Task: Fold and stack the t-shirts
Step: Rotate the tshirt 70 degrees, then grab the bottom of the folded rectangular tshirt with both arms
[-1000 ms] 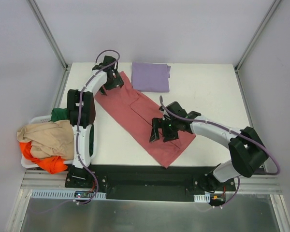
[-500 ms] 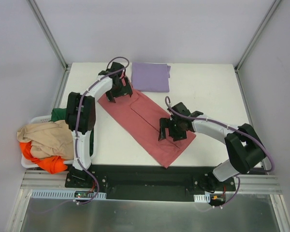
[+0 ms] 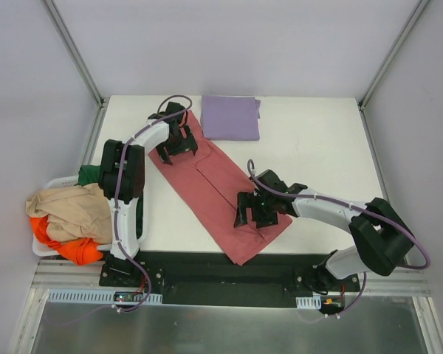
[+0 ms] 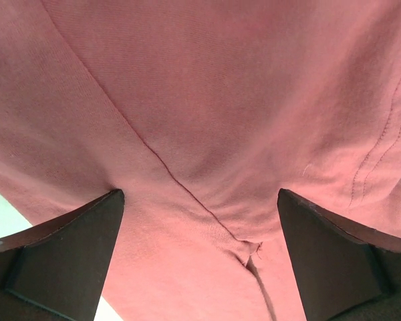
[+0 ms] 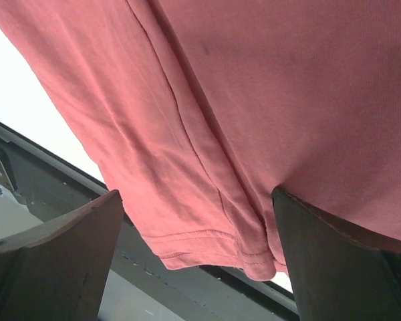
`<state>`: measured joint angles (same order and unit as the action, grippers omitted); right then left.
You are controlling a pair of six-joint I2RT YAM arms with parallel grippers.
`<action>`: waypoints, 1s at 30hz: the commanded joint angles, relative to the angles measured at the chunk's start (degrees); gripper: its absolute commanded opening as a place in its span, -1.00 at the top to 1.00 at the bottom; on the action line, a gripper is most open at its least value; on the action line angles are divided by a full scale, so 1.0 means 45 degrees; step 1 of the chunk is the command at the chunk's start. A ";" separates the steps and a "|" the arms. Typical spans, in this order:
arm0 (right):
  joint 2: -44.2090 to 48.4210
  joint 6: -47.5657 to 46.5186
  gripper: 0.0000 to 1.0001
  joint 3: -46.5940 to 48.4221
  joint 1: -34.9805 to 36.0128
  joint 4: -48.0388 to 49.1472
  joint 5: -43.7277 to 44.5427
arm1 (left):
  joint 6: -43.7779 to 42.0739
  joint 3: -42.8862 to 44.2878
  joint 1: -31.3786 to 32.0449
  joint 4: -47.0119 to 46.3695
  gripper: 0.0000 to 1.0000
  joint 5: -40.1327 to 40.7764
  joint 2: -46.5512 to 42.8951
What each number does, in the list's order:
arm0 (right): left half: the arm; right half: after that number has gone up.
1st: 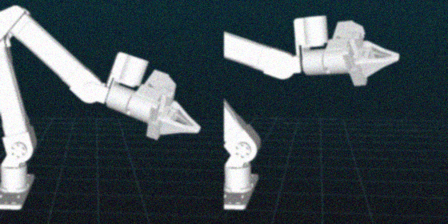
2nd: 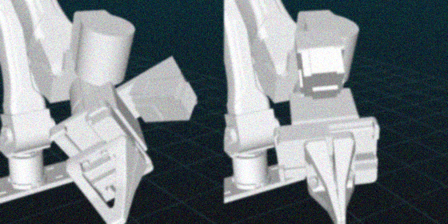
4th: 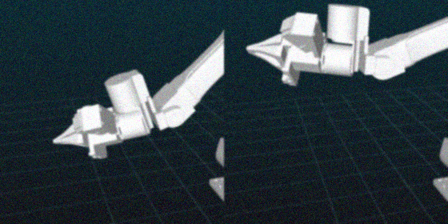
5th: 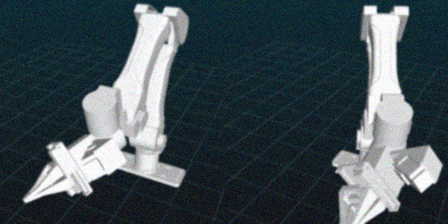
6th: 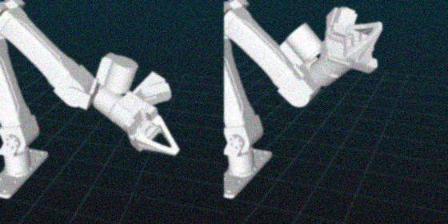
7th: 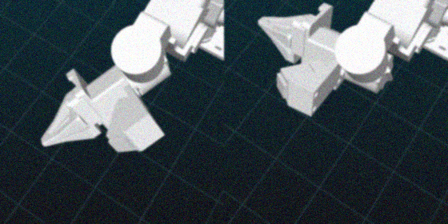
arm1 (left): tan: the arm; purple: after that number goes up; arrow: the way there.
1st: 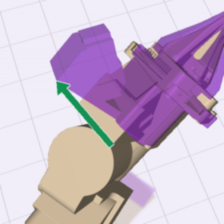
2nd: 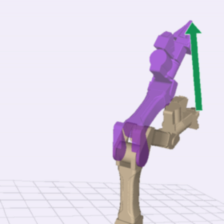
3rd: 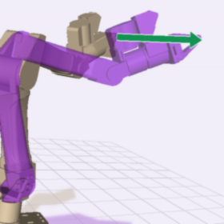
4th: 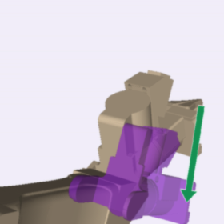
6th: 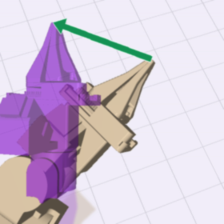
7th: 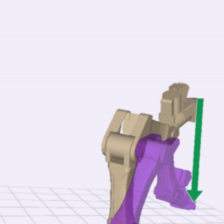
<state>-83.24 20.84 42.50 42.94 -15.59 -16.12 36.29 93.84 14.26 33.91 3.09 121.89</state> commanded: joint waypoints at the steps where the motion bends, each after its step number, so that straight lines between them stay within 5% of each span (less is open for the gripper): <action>1: 0.0411 0.0915 -0.93 -0.0070 0.0340 -0.0362 -0.0109 | -0.0252 -0.0327 -0.0240 0.0413 -0.98 0.0309 -0.0502; 8: 0.2283 0.0545 -0.93 0.1023 0.0263 -0.1864 0.2366 | -0.1267 -0.0501 0.0695 0.0413 -0.98 0.0269 -0.3193; 12: 0.3826 0.0759 -0.93 0.0908 -0.0612 -0.2490 0.3190 | -0.2125 -0.1651 0.2820 0.0336 -0.98 0.1244 -0.5459; 18: 0.5801 0.0564 -0.93 -0.0789 -0.3678 -0.2960 0.2258 | -0.2771 -0.4503 0.7019 -0.0503 -0.98 0.0311 -0.7845; 25: 0.5278 -0.0197 -0.97 -0.2198 -0.5361 -0.2863 0.0497 | -0.2226 -0.5328 1.1181 -0.1091 -0.98 -0.0200 -0.7518; 30: 0.4340 -0.0179 -0.82 -0.2588 -0.5557 -0.2278 0.0612 | -0.2186 -0.5132 1.2532 -0.1383 -0.98 0.0075 -0.6483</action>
<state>-61.47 20.82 31.86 18.63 -27.68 -11.92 26.35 69.63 67.70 29.12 3.46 90.15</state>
